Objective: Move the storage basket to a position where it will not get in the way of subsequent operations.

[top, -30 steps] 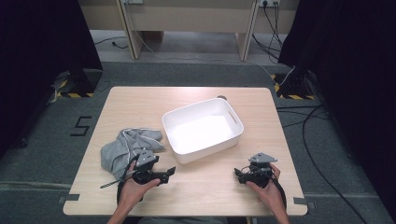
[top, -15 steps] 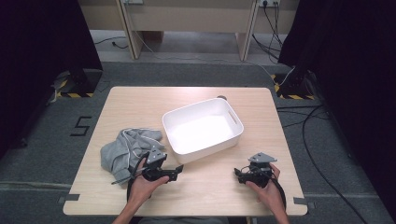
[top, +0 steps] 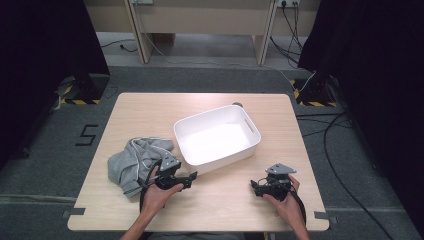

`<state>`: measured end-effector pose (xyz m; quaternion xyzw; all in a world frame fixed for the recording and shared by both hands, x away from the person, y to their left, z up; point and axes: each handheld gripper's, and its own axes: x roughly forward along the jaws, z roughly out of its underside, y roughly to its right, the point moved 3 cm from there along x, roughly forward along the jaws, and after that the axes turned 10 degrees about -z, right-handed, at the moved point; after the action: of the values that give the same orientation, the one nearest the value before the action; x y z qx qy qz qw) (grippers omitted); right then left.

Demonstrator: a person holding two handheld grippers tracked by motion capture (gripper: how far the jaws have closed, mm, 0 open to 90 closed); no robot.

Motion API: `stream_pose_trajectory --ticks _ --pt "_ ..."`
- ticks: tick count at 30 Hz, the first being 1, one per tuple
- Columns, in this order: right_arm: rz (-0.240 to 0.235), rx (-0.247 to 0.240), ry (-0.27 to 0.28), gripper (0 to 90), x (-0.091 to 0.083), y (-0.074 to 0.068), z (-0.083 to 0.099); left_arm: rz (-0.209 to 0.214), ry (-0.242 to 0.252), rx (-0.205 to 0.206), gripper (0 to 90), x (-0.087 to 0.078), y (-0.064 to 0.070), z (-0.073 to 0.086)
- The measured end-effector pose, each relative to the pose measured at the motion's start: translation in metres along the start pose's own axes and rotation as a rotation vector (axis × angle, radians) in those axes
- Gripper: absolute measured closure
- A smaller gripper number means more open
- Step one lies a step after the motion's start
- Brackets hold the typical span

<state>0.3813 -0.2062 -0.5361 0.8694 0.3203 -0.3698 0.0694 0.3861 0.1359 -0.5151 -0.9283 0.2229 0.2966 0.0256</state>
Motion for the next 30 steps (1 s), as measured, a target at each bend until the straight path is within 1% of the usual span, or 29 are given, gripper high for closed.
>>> stream_pose_trajectory --ticks 1,5,7,10,12,16,19,21,22,24,27,30 --pt "0.001 -0.001 0.001 15.2 0.000 0.000 0.000 0.003 -0.002 -0.004 26.0 0.001 -0.001 -0.001" --pt "0.001 -0.002 0.001 15.2 0.000 0.000 0.000 0.015 -0.009 -0.002 26.2 0.001 0.000 -0.004" --pt "0.001 -0.002 0.002 15.2 0.000 0.000 0.000 0.019 -0.008 -0.007 27.7 0.001 0.000 -0.005" --pt "0.001 0.000 0.002 15.2 0.001 0.000 0.000 0.012 0.002 -0.010 29.1 0.001 0.000 -0.009" --pt "0.000 0.001 0.002 15.2 0.001 0.000 0.000 0.007 0.012 -0.015 29.9 0.001 -0.002 -0.015" --pt "-0.001 0.001 0.000 15.0 0.001 -0.001 -0.001 -0.006 0.006 -0.028 31.5 0.005 -0.005 -0.019" --pt "-0.006 -0.007 0.002 14.9 0.001 0.000 -0.001 -0.014 -0.008 -0.036 31.4 0.007 -0.007 -0.023" --pt "-0.006 -0.007 0.001 15.0 0.001 0.000 -0.001 -0.019 -0.006 -0.041 31.5 0.008 -0.008 -0.026" --pt "-0.009 0.001 0.001 15.6 0.002 0.000 -0.002 -0.027 -0.006 -0.049 31.5 0.008 -0.010 -0.030" --pt "-0.013 -0.004 0.008 18.8 0.002 0.003 -0.003 -0.029 -0.011 -0.053 31.5 0.008 -0.011 -0.034" --pt "-0.023 0.031 0.028 23.0 0.002 0.008 -0.006 -0.035 -0.022 -0.050 31.4 0.007 -0.013 -0.043" --pt "-0.008 0.046 0.050 24.7 0.001 0.017 -0.013 -0.048 -0.030 -0.037 31.4 0.008 -0.015 -0.049"
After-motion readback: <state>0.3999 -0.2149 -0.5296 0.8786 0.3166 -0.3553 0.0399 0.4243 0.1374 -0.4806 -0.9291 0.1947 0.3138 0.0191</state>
